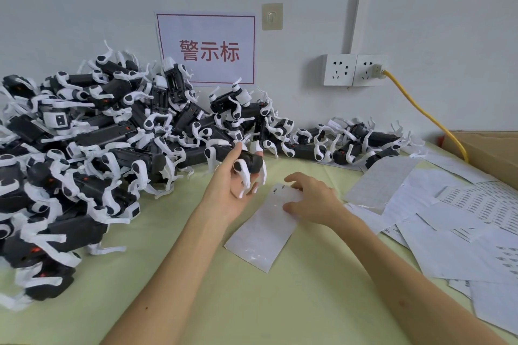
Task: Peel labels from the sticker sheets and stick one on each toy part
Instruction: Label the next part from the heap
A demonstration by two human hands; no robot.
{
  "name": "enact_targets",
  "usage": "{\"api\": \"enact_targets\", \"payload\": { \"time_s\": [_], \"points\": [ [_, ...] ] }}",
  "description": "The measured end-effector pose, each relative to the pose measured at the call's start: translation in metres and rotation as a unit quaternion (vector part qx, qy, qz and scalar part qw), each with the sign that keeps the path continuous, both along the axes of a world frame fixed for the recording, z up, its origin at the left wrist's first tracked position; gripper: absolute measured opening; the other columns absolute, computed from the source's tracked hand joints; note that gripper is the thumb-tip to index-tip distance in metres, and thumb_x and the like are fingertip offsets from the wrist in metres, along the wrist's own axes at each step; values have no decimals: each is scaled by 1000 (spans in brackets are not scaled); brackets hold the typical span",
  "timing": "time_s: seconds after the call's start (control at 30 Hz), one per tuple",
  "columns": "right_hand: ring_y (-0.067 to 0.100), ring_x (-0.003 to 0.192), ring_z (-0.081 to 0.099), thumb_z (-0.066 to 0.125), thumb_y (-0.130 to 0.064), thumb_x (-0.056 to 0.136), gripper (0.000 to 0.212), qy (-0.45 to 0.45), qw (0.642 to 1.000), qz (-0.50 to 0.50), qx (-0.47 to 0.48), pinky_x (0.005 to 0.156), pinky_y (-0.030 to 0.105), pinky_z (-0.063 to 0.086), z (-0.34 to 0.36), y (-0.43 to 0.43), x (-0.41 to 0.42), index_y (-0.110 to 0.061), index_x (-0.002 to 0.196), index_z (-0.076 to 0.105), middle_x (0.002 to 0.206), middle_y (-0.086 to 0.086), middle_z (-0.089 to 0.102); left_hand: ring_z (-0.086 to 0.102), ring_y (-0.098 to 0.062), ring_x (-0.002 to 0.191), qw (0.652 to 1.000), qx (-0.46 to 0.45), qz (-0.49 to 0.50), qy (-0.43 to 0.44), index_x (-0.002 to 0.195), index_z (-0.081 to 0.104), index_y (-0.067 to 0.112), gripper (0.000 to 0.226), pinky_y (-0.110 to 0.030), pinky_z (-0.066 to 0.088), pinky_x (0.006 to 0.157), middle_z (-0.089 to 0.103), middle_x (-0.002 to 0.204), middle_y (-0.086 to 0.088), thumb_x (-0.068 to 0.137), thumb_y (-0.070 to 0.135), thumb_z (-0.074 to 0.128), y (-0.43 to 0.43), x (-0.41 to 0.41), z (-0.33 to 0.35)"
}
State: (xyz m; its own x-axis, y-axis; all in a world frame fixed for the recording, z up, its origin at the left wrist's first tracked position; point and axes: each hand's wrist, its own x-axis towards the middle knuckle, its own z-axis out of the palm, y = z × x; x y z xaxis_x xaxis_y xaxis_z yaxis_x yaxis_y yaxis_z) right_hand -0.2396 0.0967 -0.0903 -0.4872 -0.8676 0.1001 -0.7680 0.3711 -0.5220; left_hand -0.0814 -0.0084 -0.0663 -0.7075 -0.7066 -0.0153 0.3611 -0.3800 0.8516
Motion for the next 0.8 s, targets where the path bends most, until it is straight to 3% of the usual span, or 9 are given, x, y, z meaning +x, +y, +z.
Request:
{"api": "enact_targets", "payload": {
  "time_s": [0.1, 0.2, 0.23, 0.3, 0.4, 0.53, 0.67, 0.8],
  "points": [
    [20, 114, 57, 77, -16, 81, 62, -24, 997, 18, -69, 102, 36, 42, 0, -2, 1, -27, 137, 54, 113, -8, 56, 60, -14, 64, 999, -26, 11, -30, 74, 78, 28, 25, -26, 38, 57, 70, 86, 1, 81, 51, 73, 1, 1, 2],
    [11, 104, 58, 72, -8, 81, 55, -37, 985, 24, -168, 78, 12, 42, 3, -4, 0, -28, 131, 59, 117, -8, 61, 69, -18, 74, 995, -32, 35, -83, 75, 72, 22, 25, -30, 47, 63, 76, 92, -7, 86, 44, 73, 0, 0, 0],
    [9, 102, 58, 71, -8, 81, 53, -44, 980, 22, -194, 73, 7, 41, 5, -4, 0, -29, 129, 60, 118, -9, 63, 68, -21, 71, 996, -33, 26, -85, 72, 70, 18, 27, -29, 47, 62, 75, 84, -9, 87, 42, 71, 1, 0, 0],
    [9, 104, 60, 68, -7, 82, 51, -60, 971, 18, -231, 77, 9, 45, 8, -3, -1, -29, 127, 62, 120, -10, 64, 59, -21, 58, 997, -39, -4, -71, 58, 64, 16, 36, -27, 45, 54, 61, 59, -6, 85, 39, 69, 4, -1, 0],
    [9, 111, 61, 66, -6, 83, 47, -61, 966, 14, -252, 90, 26, 49, 11, -1, 0, -28, 125, 63, 126, -10, 64, 60, -16, 56, 997, -42, -14, -60, 57, 68, 19, 28, -24, 46, 53, 61, 61, -1, 77, 38, 73, 8, -4, 1],
    [11, 114, 56, 69, -3, 82, 47, -15, 954, 24, -298, 89, 22, 42, 11, 1, 2, -24, 123, 64, 130, -6, 57, 65, -14, 60, 998, -43, -4, -44, 61, 74, 21, 24, -23, 48, 56, 66, 67, 0, 77, 39, 72, 9, -5, 2],
    [13, 110, 56, 71, 4, 79, 40, 46, 936, 45, -346, 92, 25, 44, 12, 2, 4, -17, 113, 70, 120, -5, 59, 68, -17, 64, 999, -34, -5, -25, 67, 77, 16, 23, -21, 52, 56, 69, 73, -4, 80, 35, 75, 11, -6, 1],
    [5, 96, 61, 77, -10, 84, 20, 33, 928, 54, -368, 81, 16, 45, 10, 0, 5, -19, 102, 74, 108, -7, 64, 64, -15, 53, 1000, -24, 0, 1, 58, 72, 15, 30, -17, 46, 44, 64, 62, -3, 82, 33, 70, 16, -7, 4]
  ]
}}
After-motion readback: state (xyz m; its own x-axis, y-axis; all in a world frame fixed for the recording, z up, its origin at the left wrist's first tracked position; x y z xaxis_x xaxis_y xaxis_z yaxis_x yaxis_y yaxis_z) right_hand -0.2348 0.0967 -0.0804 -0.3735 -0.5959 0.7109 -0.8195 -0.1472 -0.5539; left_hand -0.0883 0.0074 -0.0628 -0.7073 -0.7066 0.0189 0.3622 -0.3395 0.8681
